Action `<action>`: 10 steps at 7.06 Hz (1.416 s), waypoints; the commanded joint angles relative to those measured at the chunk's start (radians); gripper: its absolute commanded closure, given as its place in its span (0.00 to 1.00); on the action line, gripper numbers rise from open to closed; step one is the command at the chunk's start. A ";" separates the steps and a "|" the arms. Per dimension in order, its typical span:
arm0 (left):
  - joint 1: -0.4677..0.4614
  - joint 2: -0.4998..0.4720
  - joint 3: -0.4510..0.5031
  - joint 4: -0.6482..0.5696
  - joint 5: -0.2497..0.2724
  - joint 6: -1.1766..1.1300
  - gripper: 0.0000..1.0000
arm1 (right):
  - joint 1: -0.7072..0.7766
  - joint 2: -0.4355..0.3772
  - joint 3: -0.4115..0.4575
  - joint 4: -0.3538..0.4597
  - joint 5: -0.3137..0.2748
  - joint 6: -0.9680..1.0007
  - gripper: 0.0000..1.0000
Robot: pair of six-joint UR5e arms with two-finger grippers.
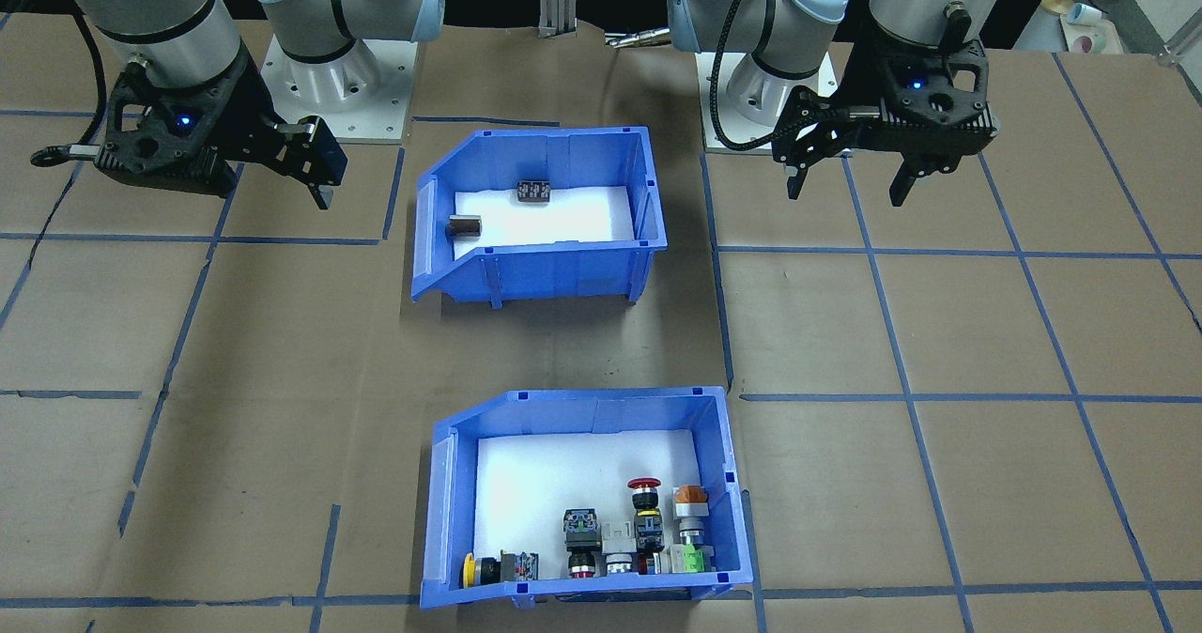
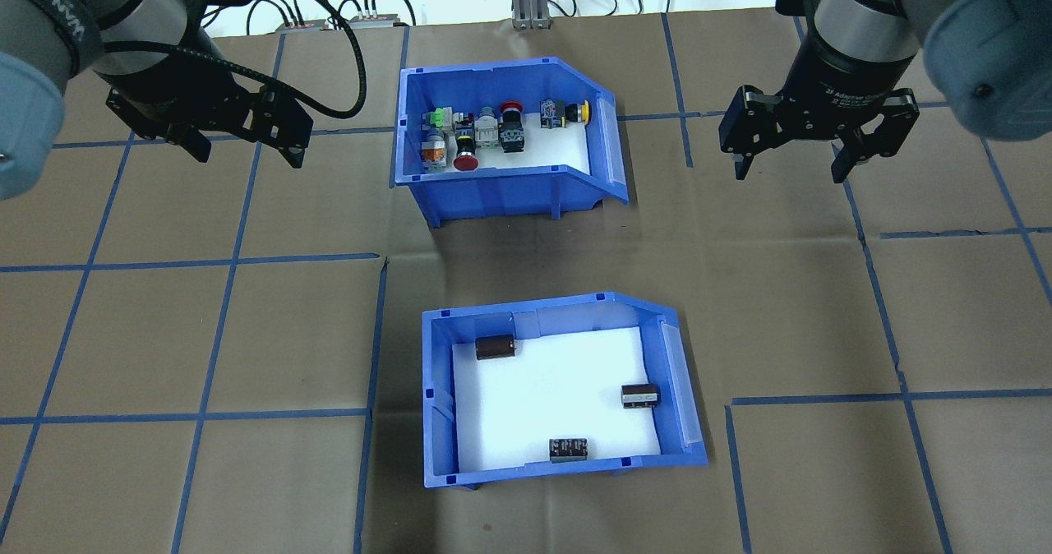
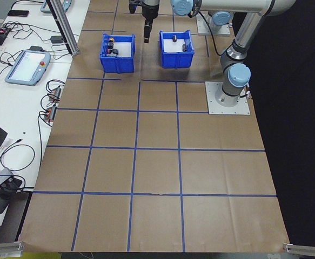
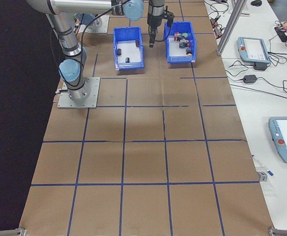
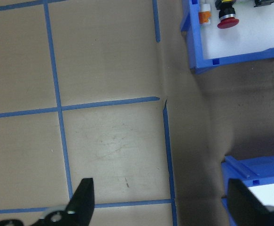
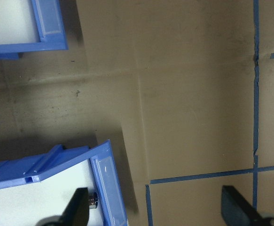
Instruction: Place battery box in front
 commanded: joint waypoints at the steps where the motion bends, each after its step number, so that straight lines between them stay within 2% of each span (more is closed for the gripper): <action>1: 0.000 0.000 0.000 0.000 -0.002 -0.001 0.01 | 0.000 0.000 0.000 0.000 0.000 0.000 0.00; 5: 0.000 -0.002 -0.002 0.000 0.002 -0.038 0.01 | 0.000 0.002 0.000 0.000 0.000 -0.012 0.00; 10: -0.002 0.017 -0.028 0.009 0.000 -0.337 0.01 | 0.003 0.052 -0.065 0.005 0.012 -0.032 0.00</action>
